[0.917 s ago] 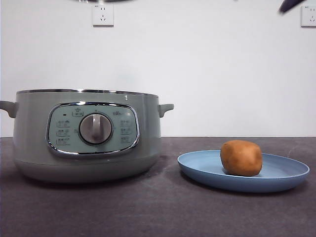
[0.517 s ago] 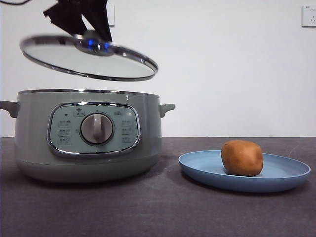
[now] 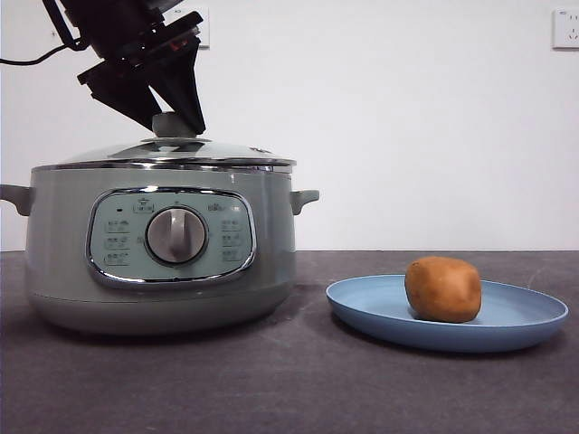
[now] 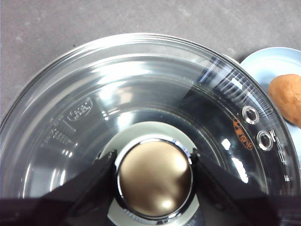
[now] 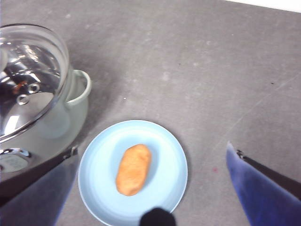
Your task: Take the potato out from the steamer,put the potato on the plate,close the lid
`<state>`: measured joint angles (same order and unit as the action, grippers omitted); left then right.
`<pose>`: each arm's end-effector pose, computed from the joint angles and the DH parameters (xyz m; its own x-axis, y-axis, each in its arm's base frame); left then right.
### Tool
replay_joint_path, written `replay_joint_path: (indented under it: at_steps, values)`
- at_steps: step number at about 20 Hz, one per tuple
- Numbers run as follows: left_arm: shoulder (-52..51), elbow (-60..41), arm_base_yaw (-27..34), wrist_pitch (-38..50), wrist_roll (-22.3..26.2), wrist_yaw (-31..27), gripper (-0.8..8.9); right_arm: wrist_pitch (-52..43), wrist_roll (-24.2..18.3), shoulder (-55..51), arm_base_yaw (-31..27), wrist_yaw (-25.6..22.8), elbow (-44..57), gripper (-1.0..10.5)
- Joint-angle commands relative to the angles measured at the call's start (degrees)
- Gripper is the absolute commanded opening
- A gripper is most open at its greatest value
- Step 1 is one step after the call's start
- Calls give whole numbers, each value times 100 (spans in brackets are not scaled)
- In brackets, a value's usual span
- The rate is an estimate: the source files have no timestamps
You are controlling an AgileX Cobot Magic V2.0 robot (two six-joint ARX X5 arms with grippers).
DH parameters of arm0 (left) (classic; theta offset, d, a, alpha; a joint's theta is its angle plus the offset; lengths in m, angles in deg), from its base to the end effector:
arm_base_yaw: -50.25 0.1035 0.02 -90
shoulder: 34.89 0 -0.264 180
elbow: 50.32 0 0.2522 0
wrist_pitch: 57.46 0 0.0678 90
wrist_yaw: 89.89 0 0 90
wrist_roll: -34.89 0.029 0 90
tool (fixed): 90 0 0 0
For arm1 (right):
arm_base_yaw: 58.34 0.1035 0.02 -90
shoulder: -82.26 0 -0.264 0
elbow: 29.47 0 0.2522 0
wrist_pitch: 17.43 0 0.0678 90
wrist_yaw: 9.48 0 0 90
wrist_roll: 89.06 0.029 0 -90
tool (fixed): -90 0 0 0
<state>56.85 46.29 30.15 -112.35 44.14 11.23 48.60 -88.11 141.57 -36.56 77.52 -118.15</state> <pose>0.3185 -0.1225 0.3150 0.5258 -0.3978 -0.7519 0.5634 0.8251 -0.0426 0.1702 0.0664 0.3964 0.7633 0.2486 -0.5962 -0.3223 0.9465 -0.0179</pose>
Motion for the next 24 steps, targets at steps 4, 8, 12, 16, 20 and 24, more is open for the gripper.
replay_joint_path:
  at_steps: [4, 8, 12, 16, 20, 24]
  values:
    - [31, -103, 37, -367, -48, -52, -8, -44, 72, 15, -4, -17, 15, 528]
    - [31, -103, 37, -343, -48, -52, 1, -50, 70, 15, -4, -17, 15, 528]
    - [31, -98, 37, -155, -66, -55, 366, -61, 72, 15, -4, -9, 15, 528]
    - [31, 227, 37, -205, -66, -66, 470, -59, 72, 15, -4, -7, 15, 528]
    - [31, 1362, 37, -1010, -66, -94, 470, -61, 72, 15, -2, 9, 15, 528]
    - [31, 2903, 20, -2507, -48, 173, 468, -61, 70, 15, -2, 730, 15, 528]
